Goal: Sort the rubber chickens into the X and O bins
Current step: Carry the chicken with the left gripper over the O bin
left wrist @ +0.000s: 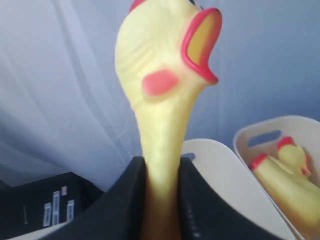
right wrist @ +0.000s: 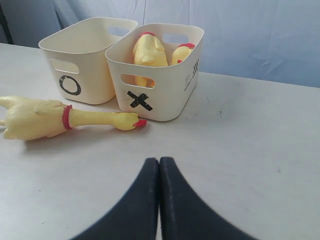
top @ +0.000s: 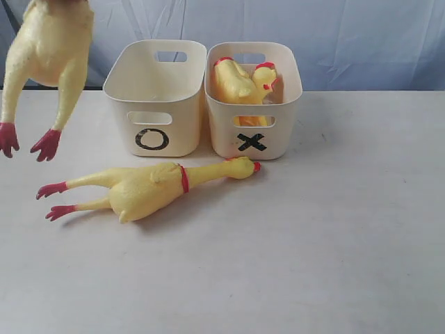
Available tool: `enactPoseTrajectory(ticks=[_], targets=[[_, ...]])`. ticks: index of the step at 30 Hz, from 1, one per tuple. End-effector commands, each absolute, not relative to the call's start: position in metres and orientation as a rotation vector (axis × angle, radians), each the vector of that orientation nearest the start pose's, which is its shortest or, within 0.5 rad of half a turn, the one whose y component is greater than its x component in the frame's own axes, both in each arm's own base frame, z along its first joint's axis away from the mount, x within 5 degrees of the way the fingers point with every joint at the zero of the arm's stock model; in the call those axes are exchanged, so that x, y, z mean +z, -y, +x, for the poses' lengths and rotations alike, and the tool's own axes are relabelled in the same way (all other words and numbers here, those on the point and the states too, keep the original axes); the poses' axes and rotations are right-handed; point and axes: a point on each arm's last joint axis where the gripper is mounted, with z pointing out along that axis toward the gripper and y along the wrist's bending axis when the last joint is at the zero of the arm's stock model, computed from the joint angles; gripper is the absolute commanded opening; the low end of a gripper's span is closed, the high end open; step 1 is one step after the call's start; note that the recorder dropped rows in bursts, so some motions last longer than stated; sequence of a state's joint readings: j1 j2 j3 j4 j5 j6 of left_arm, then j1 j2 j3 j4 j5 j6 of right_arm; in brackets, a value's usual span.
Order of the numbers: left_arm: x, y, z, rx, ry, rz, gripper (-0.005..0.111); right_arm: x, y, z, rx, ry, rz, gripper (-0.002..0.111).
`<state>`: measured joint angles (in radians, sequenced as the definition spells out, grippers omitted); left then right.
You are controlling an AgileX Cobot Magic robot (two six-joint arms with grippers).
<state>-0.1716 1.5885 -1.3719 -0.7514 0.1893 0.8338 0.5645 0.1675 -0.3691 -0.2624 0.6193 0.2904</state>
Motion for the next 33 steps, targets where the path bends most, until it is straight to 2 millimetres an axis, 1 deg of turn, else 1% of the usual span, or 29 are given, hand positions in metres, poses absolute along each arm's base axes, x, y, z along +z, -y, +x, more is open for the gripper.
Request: enactPoseTrajectory(ticks=[1,5,9,14,22,26,30,33], targets=[[0.379,0.049,0.385,-0.115,-1.742,0.164,0.000,0.275,-0.013,0.047,0.298,-1.844,-0.347,-0.001],[0.373,0.042,0.402,-0.102,-1.750,0.137,0.000,0.275,-0.013,0.047,0.298,-1.844,-0.347,-0.001],[0.366,0.039,0.420,-0.088,-1.732,0.079,0.000,0.275,-0.013,0.047,0.298,-1.844,-0.347,-0.001],[0.360,0.040,0.438,-0.075,-1.723,0.067,0.000,0.275,-0.013,0.047,0.298,-1.844,-0.347,-0.001],[0.358,0.039,0.459,-0.166,-1.695,-0.075,0.000,0.275,-0.013,0.047,0.303,-1.843,-0.346,-0.001],[0.358,0.037,0.467,-0.173,-1.664,-0.143,0.000,0.275,-0.013,0.046,0.304,-1.841,-0.345,-0.001],[0.357,0.035,0.477,-0.217,-1.636,-0.226,0.000,0.276,-0.012,0.044,0.310,-1.822,-0.341,-0.001],[0.353,0.035,0.484,-0.236,-1.626,-0.256,0.000,0.277,-0.011,0.042,0.317,-1.799,-0.335,-0.001]])
